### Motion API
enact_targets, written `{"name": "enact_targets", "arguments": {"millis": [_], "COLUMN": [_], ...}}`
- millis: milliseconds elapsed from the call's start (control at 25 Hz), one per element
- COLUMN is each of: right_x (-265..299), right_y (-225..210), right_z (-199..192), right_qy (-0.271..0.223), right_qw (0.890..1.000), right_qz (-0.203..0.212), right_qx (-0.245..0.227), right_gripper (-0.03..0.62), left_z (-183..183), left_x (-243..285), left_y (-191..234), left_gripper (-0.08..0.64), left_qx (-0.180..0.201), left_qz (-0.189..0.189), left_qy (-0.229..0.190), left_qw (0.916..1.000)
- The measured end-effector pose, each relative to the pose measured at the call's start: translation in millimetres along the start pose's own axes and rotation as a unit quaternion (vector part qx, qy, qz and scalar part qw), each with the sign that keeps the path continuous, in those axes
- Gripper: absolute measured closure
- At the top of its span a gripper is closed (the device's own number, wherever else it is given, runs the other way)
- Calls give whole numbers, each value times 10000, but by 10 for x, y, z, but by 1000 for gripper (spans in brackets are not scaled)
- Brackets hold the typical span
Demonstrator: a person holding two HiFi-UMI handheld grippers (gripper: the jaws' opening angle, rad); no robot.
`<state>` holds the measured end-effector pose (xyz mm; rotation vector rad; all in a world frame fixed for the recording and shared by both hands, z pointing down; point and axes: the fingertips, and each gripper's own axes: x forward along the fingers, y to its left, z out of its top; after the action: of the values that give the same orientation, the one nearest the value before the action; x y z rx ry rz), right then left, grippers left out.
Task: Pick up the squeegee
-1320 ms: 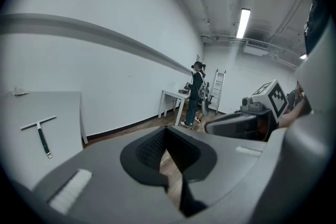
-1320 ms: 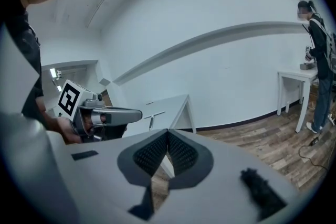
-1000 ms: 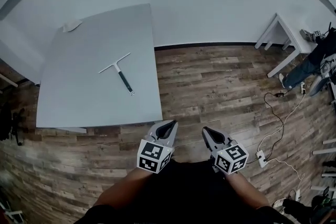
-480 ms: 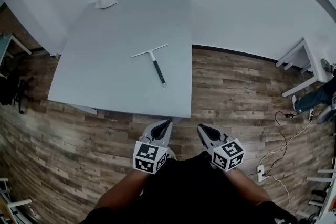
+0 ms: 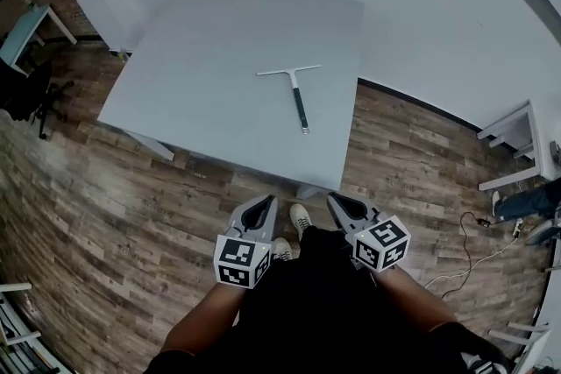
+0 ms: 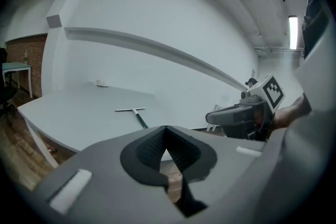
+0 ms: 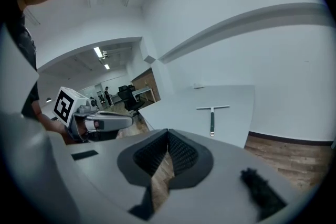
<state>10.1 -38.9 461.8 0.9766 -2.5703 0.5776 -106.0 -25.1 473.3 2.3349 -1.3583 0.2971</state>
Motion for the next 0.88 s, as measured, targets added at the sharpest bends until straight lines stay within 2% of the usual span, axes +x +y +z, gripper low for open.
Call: {"name": "enact_targets", "arguments": {"millis": [440, 640, 880], "right_x": [535, 751, 1027], "right_y": [285, 191, 112], "right_z": [214, 280, 195], "right_qy": [48, 31, 99], "right_qw": [9965, 9960, 9968], "right_qz": [753, 825, 784], "right_qx": [-350, -345, -105], "right_gripper": [586, 586, 586], "left_z": [-114, -131, -178], "left_x": [-426, -420, -369], "left_y": [490, 655, 868], "left_gripper": [553, 554, 552], "left_qx": [-341, -356, -248], "left_qz": [954, 1123, 1159], "left_qy": [-169, -123, 83], "left_qw": [9947, 9930, 9929]}}
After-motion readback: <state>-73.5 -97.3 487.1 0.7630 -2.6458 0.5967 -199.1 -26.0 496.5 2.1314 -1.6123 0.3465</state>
